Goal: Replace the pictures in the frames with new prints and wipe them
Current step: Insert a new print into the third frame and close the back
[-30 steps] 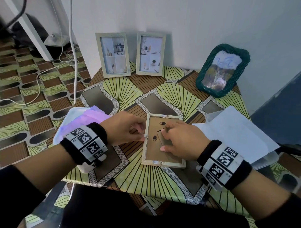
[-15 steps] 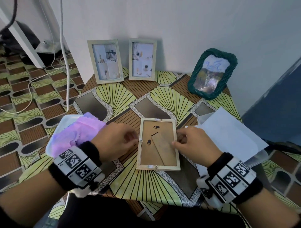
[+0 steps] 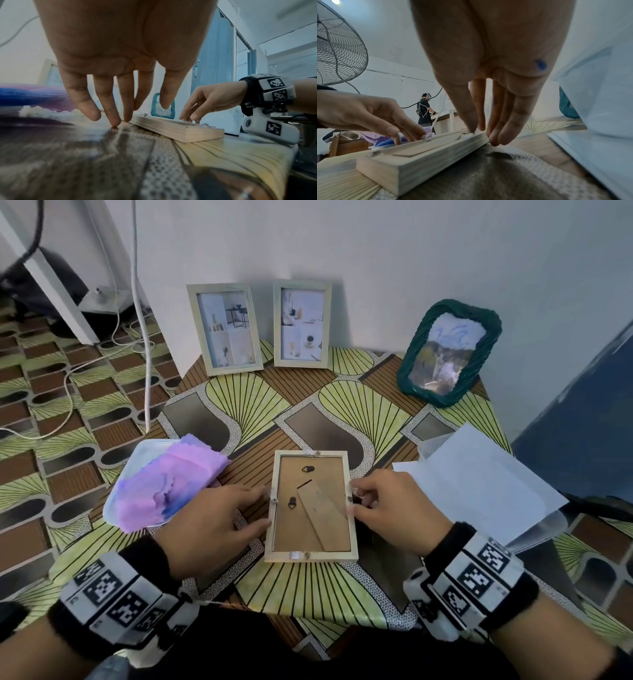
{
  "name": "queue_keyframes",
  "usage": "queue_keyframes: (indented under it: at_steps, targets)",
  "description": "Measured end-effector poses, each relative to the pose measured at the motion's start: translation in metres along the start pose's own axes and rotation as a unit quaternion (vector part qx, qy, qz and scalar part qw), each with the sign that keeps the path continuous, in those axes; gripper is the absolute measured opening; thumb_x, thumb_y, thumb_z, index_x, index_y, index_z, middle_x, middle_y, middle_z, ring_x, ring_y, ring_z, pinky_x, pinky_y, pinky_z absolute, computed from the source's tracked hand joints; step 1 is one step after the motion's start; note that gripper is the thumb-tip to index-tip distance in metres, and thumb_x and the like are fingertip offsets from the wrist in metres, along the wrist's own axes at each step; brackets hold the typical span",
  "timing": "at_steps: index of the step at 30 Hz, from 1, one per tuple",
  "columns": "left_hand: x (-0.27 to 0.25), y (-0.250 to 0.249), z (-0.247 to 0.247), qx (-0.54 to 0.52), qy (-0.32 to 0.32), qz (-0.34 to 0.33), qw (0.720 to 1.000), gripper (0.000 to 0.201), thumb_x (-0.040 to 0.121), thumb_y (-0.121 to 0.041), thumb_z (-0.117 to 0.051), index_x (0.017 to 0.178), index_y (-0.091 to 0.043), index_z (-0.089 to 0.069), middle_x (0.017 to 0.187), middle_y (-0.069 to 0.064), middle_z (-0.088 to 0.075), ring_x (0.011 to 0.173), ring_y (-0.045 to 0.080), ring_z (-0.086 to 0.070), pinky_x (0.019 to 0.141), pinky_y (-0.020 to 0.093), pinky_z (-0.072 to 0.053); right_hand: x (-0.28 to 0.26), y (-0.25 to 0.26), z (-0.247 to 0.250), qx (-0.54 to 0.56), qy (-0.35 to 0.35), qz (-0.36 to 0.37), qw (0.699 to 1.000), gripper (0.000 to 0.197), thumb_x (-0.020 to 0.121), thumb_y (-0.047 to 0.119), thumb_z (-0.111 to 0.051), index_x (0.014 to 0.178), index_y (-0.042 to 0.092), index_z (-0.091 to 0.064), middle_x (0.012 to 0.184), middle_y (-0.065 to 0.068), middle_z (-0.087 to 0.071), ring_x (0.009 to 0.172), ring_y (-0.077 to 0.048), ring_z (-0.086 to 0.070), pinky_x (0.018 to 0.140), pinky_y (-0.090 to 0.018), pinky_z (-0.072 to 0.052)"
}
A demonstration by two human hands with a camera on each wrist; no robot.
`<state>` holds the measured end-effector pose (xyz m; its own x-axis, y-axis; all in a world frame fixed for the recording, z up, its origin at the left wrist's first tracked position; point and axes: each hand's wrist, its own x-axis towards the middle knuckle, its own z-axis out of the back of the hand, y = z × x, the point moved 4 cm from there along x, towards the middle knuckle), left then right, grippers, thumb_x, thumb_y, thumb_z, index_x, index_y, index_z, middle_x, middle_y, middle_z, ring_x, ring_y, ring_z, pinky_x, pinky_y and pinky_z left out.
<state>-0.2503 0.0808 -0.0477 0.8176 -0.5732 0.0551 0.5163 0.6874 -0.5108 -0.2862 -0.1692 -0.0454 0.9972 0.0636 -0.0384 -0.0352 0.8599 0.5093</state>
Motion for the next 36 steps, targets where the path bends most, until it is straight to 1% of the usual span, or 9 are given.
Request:
queue_keyframes:
  at_steps: [4,8,12,18,21,25,29,33,36]
  targets:
    - [-0.006,-0.005,-0.006,0.007,0.035,-0.023,0.999,0.043,0.093,-0.038,-0.062,0.132,-0.021,-0.061,0.135,-0.017,-0.058,0.112,-0.009,-0.053,0.094,0.005,-0.035,-0.003,-0.002,0.001,-0.02,-0.001,0.018,1.0,0.013,0.085,0.017,-0.065,0.086,0.016,-0.077,0.08,-0.001,-0.07,0.074,-0.013,-0.06,0.073,-0.037,-0.052]
    - [-0.008,-0.003,-0.016,0.083,0.086,0.016,0.993,0.065,0.095,-0.052,-0.048,0.152,-0.025,-0.033,0.156,-0.016,-0.031,0.141,0.009,-0.032,0.114,0.032,-0.032,-0.001,-0.001,0.003,-0.005,0.004,0.019,1.0,0.013,0.085,0.02,-0.071,0.095,0.023,-0.08,0.088,0.005,-0.073,0.077,-0.009,-0.062,0.076,-0.028,-0.052]
    - [-0.004,-0.002,-0.019,0.128,0.109,0.027,0.985,0.077,0.093,-0.064,-0.04,0.156,-0.028,-0.016,0.16,-0.019,-0.018,0.142,0.01,-0.027,0.113,0.038,-0.033,0.005,0.001,0.003,0.004,0.01,0.007,1.0,0.008,0.082,0.027,-0.077,0.087,0.021,-0.077,0.085,0.006,-0.072,0.076,-0.007,-0.063,0.076,-0.025,-0.051]
    - [0.002,0.0,-0.018,0.159,0.106,0.001,0.982,0.085,0.087,-0.07,-0.045,0.156,-0.029,-0.017,0.16,-0.017,-0.019,0.132,0.009,-0.039,0.11,0.031,-0.036,0.017,-0.001,0.008,0.026,0.035,-0.026,0.999,0.014,0.071,0.022,-0.087,0.084,0.021,-0.081,0.082,0.009,-0.074,0.078,-0.005,-0.067,0.079,-0.022,-0.054]
    - [0.006,0.002,-0.017,0.161,0.111,-0.011,0.981,0.086,0.085,-0.072,-0.047,0.155,-0.03,-0.021,0.159,-0.017,-0.023,0.128,0.008,-0.041,0.109,0.026,-0.036,0.023,-0.003,0.007,0.043,0.029,-0.049,0.997,0.014,0.065,0.027,-0.091,0.072,0.023,-0.079,0.073,0.011,-0.072,0.074,-0.002,-0.065,0.073,-0.02,-0.052]
    - [0.011,0.005,-0.015,0.164,0.129,-0.016,0.978,0.085,0.083,-0.073,-0.051,0.153,-0.034,-0.025,0.158,-0.017,-0.026,0.125,0.007,-0.041,0.103,0.022,-0.035,0.028,-0.003,0.0,0.039,0.002,-0.05,0.998,0.027,0.066,0.028,-0.09,0.055,0.021,-0.066,0.063,0.011,-0.065,0.066,-0.001,-0.058,0.058,-0.015,-0.038]
    - [0.012,0.005,-0.013,0.183,0.145,-0.018,0.972,0.081,0.083,-0.074,-0.048,0.152,-0.039,-0.023,0.159,-0.017,-0.024,0.12,0.008,-0.041,0.099,0.023,-0.038,0.03,-0.001,-0.002,0.014,-0.003,-0.041,0.999,0.037,0.072,0.03,-0.085,0.051,0.021,-0.055,0.061,0.01,-0.059,0.064,-0.004,-0.055,0.06,-0.022,-0.038]
    - [0.006,0.002,-0.008,0.225,0.165,-0.049,0.959,0.076,0.086,-0.077,-0.033,0.153,-0.043,-0.017,0.161,-0.013,-0.019,0.135,0.009,-0.035,0.108,0.037,-0.036,0.034,0.004,0.001,-0.019,-0.01,-0.032,0.999,0.025,0.08,0.039,-0.076,0.063,0.025,-0.064,0.069,0.011,-0.061,0.071,-0.008,-0.058,0.067,-0.029,-0.049]
    - [-0.008,-0.009,-0.002,0.188,0.17,-0.087,0.963,0.068,0.091,-0.071,-0.029,0.152,-0.041,-0.024,0.158,-0.014,-0.027,0.139,0.013,-0.035,0.106,0.044,-0.039,0.041,0.011,0.006,-0.025,-0.036,0.027,0.999,0.014,0.089,0.033,-0.064,0.097,0.024,-0.072,0.091,0.006,-0.064,0.086,-0.013,-0.058,0.081,-0.036,-0.052]
